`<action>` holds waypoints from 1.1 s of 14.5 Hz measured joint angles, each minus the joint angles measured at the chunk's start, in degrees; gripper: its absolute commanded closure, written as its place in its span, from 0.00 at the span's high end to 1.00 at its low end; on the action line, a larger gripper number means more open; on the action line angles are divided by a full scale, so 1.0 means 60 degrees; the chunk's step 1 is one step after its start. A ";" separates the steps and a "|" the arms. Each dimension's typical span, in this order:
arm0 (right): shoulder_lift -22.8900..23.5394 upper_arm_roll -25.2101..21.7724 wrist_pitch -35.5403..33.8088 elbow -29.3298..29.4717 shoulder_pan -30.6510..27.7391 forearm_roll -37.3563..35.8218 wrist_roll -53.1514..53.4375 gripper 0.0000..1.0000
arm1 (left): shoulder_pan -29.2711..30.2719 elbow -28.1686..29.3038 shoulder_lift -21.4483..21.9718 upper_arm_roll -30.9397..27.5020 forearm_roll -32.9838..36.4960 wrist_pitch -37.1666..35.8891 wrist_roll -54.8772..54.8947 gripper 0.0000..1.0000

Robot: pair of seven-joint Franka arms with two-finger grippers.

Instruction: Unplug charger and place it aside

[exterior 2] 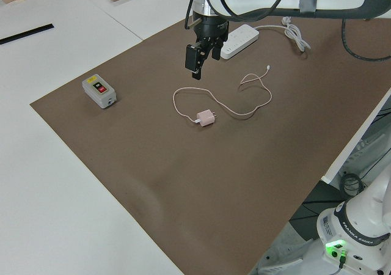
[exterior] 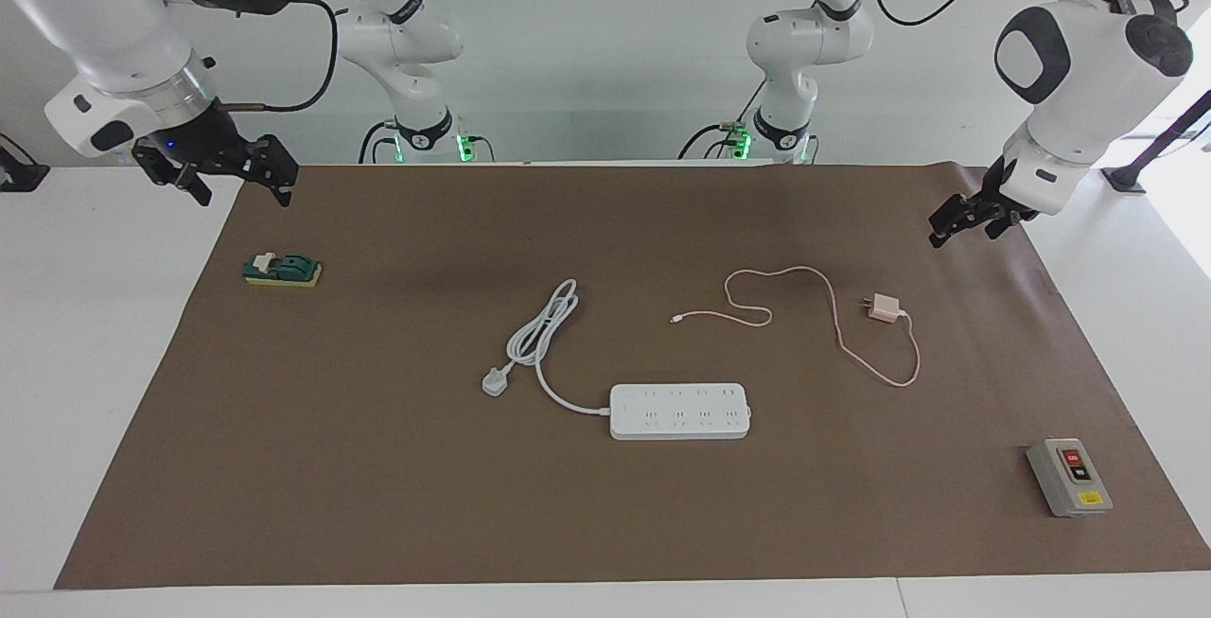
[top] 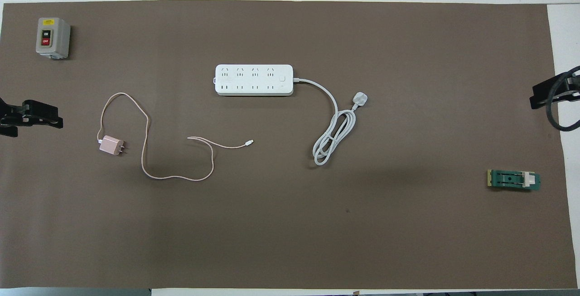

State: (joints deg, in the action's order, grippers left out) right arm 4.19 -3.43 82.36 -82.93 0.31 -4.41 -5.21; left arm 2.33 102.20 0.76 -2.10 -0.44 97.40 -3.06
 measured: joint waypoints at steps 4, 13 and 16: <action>-0.0854 0.0630 0.0392 -0.1296 -0.0573 -0.0026 0.0143 1.00 | -0.0120 -0.0711 0.0187 0.0018 0.0000 -0.0550 -0.0498 1.00; -0.0883 0.0859 0.0578 -0.1341 -0.0738 0.0121 0.0472 1.00 | -0.0597 -0.0302 0.0531 0.0126 0.0069 -0.0415 -0.0491 1.00; -0.0883 0.0859 0.0576 -0.1347 -0.0738 0.0121 0.0472 1.00 | -0.0648 -0.0353 0.0512 0.0146 0.0175 -0.0514 -0.0189 1.00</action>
State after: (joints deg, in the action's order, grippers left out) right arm -1.11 1.72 85.82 -91.01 -4.11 -3.69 -2.38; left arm -1.55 100.08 3.83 -1.23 0.62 94.32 -4.19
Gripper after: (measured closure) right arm 0.000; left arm 0.000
